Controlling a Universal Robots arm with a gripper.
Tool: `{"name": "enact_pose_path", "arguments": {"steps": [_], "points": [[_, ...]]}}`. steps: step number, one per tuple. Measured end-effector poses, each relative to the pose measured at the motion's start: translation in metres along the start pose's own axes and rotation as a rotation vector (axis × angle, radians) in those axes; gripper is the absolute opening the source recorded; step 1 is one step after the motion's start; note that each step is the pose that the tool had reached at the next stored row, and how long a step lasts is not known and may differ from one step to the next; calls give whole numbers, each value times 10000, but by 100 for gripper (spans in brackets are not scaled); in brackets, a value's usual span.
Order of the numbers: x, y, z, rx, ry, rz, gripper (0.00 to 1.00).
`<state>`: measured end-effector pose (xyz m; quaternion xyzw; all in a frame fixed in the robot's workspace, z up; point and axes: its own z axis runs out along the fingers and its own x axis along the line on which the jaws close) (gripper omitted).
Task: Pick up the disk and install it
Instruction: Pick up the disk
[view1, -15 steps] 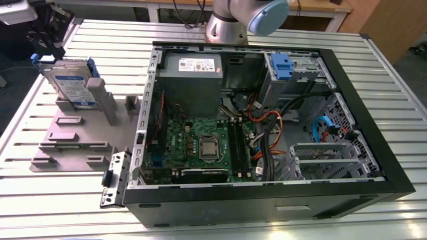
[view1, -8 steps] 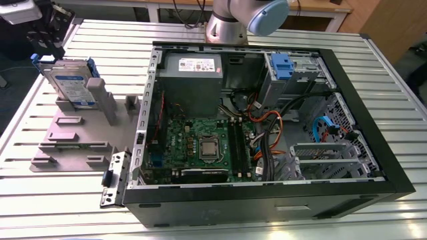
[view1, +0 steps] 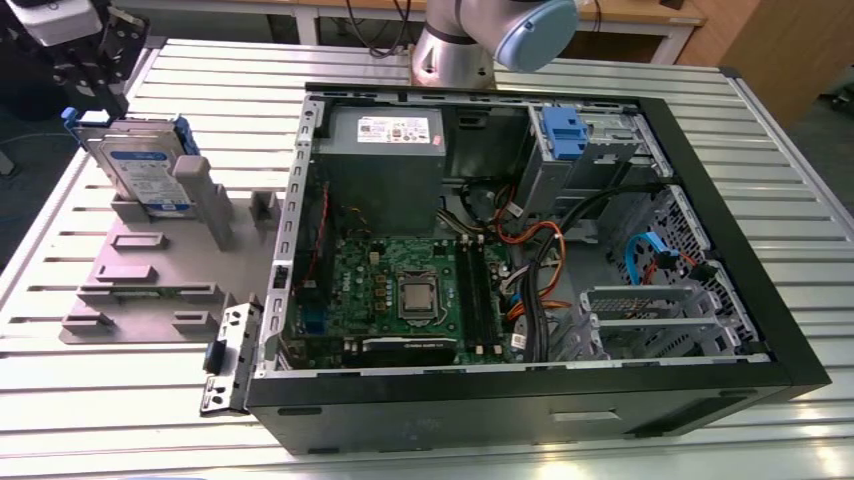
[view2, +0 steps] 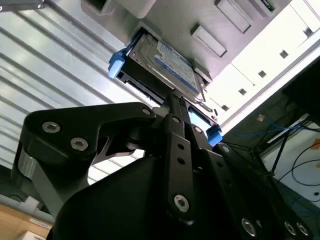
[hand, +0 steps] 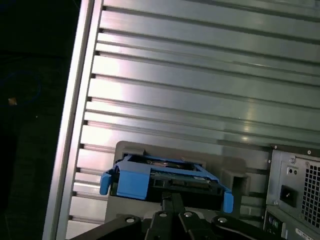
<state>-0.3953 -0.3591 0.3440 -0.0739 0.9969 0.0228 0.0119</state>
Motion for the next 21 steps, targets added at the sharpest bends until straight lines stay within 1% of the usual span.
{"name": "enact_pose_path", "arguments": {"steps": [21], "points": [[0, 0, 9, -103, 167, -3825, 11]]}}
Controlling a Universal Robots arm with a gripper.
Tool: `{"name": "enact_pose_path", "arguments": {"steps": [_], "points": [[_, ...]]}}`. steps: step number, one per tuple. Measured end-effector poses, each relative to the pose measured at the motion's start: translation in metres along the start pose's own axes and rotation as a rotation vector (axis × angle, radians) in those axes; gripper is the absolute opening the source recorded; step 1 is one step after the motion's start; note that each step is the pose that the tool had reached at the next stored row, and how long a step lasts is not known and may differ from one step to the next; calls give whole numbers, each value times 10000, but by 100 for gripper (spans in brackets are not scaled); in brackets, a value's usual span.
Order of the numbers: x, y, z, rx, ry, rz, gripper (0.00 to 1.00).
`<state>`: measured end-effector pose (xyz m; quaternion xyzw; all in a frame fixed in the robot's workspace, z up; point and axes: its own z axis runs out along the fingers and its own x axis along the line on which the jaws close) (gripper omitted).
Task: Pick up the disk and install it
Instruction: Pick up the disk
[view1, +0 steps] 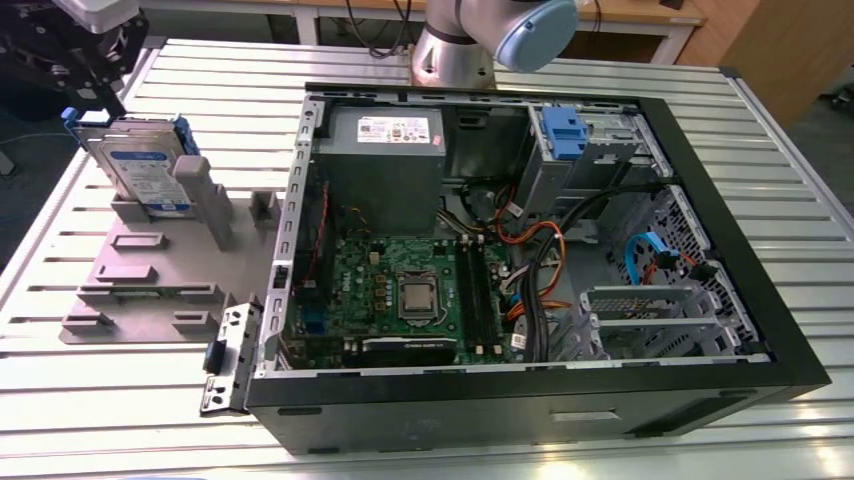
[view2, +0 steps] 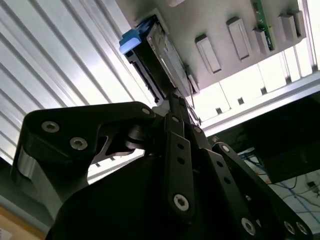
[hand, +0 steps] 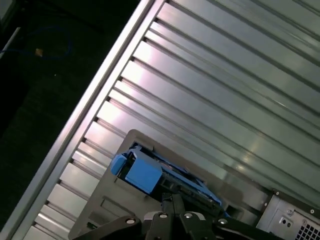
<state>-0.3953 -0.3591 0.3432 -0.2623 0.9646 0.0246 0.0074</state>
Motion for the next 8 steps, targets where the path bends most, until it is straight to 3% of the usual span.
{"name": "enact_pose_path", "arguments": {"steps": [8], "points": [[0, 0, 3, -39, 63, -1453, 11]]}}
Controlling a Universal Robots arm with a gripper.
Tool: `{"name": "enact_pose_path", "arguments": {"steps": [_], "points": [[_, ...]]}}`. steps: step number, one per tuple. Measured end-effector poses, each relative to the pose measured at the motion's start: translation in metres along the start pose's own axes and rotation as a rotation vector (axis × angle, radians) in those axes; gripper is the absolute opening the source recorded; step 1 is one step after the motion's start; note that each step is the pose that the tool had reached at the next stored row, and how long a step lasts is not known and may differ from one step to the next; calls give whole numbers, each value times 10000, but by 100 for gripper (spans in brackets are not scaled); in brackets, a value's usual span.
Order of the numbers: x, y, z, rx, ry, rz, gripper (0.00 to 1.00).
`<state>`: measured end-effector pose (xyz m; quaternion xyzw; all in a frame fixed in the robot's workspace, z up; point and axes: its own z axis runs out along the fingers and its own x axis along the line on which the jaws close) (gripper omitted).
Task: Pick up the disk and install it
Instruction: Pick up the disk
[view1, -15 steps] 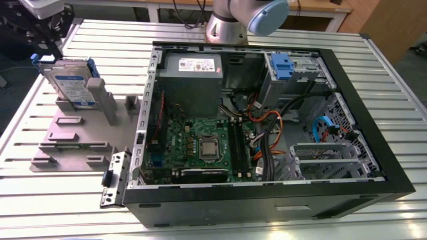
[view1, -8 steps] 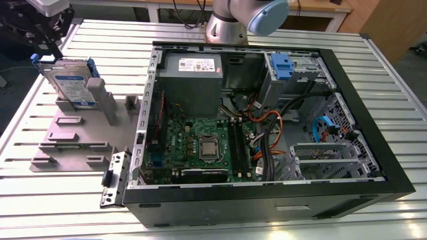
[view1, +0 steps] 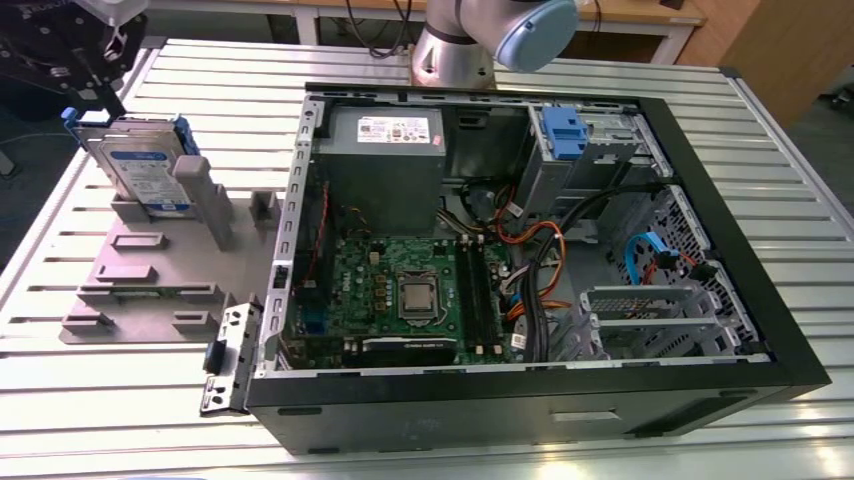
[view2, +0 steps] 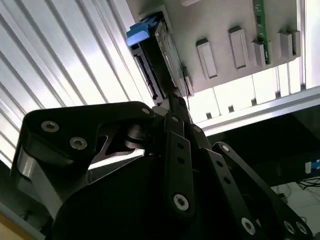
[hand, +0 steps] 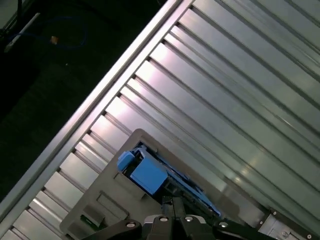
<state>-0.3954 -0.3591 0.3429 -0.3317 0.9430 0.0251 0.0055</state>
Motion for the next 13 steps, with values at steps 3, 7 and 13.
{"name": "enact_pose_path", "arguments": {"steps": [3, 7, 13], "points": [[0, 0, 1, -14, 23, -530, 11], [0, 0, 2, -34, 54, -1254, 11], [0, 0, 5, -64, 103, -2339, 11]]}}
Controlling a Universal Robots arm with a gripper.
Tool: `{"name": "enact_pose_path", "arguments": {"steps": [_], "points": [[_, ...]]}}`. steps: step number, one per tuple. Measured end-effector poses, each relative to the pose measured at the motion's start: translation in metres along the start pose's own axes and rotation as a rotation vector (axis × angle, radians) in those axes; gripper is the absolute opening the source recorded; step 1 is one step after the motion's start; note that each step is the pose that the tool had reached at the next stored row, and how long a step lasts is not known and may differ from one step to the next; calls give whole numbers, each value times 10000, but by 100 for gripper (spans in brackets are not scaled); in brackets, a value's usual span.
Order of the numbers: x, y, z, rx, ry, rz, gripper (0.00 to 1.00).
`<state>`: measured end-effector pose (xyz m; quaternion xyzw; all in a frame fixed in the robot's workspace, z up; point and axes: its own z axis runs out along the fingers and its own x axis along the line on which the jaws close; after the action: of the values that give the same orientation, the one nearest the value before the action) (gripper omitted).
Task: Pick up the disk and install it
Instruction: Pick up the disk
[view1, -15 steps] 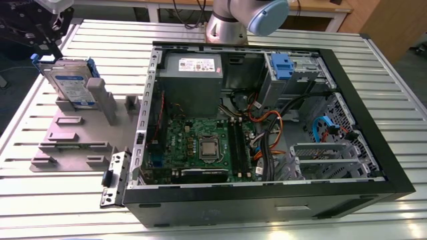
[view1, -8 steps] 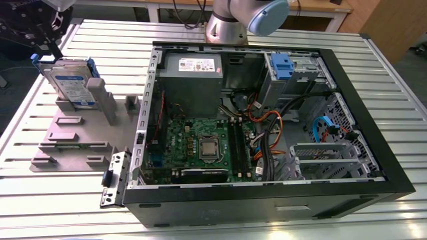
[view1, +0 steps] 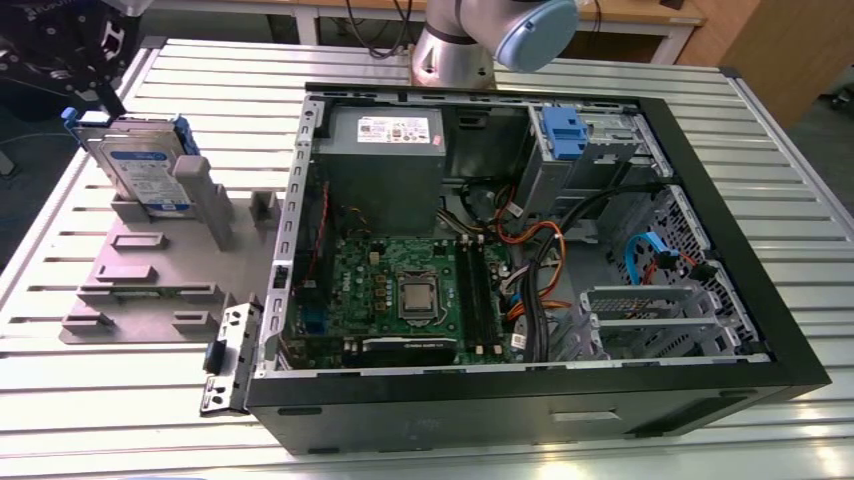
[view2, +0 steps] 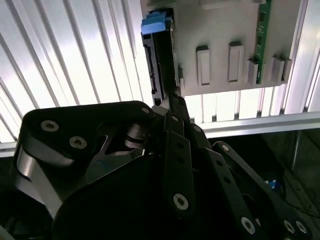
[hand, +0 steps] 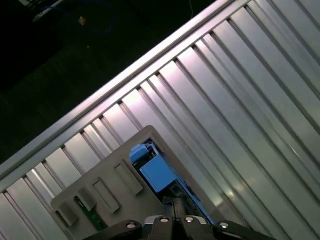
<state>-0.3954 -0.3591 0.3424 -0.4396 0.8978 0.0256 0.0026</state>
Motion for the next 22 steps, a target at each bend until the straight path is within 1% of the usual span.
{"name": "enact_pose_path", "arguments": {"steps": [11, 12, 22], "points": [[0, 0, 5, -54, 86, -1983, 11], [0, 0, 4, -57, 91, -2091, 11], [0, 0, 5, -59, 94, -2177, 11]]}}
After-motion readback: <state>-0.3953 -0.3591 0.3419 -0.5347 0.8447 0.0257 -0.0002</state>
